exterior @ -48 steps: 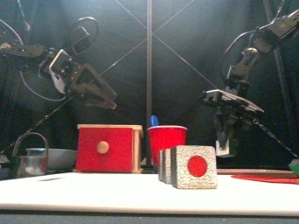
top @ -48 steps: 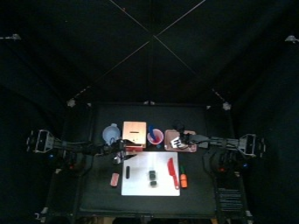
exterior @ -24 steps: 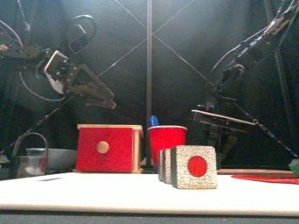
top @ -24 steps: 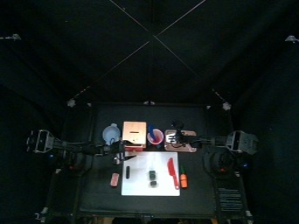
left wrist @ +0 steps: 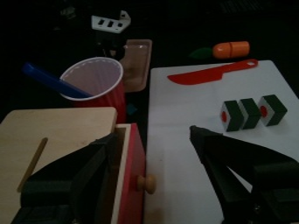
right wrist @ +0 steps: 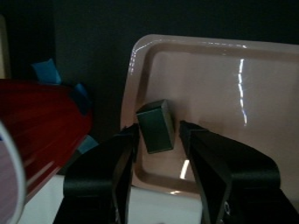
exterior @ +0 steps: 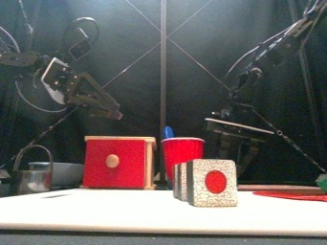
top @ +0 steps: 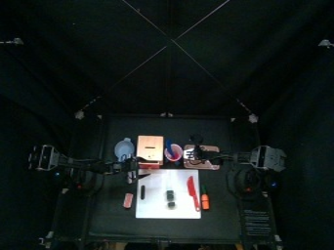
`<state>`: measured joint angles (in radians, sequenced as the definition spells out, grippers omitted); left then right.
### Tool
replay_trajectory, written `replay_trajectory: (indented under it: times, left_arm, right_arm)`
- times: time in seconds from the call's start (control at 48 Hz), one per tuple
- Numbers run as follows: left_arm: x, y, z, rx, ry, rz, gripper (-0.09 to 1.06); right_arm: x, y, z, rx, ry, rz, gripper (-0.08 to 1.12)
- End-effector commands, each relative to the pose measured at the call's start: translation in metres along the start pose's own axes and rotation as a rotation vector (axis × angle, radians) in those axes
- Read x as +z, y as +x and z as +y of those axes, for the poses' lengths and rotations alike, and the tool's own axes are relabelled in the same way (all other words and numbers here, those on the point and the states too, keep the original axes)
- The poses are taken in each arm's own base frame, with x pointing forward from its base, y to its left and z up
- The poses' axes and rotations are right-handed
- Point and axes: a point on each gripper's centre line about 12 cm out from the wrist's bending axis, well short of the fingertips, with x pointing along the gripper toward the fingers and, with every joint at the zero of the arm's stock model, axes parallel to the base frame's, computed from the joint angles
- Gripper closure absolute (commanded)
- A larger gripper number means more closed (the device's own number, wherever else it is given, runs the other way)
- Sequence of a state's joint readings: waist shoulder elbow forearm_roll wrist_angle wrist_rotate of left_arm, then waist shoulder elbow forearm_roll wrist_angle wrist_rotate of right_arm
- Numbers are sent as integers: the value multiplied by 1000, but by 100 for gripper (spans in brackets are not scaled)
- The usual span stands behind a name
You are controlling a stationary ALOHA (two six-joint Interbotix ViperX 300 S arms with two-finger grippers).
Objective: Place sushi on board then cut the sushi with the knife then place the pieces on the plate
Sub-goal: Place the 4 sushi pieces on the plate
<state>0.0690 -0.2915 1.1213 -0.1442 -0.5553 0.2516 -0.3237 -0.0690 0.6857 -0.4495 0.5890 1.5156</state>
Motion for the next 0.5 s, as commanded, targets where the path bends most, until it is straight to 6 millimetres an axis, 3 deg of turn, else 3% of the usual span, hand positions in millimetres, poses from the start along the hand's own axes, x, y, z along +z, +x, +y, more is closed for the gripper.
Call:
replay_trajectory:
  times: [0.021,0.188,0.312,0.5]
  left_arm:
    - [10,2,1,4,-1,-35,-2]
    - [14,3,1,6,-2,-46,-2]
    - [17,5,2,8,-3,-53,-2]
    - [28,9,4,19,-20,-81,-2]
  right_arm:
    - [2,-36,11,89,-18,-38,26]
    - [-26,-74,29,238,-130,-41,26]
    - [-73,-98,56,422,-339,-16,26]
    - [-128,-95,91,494,-532,71,26]
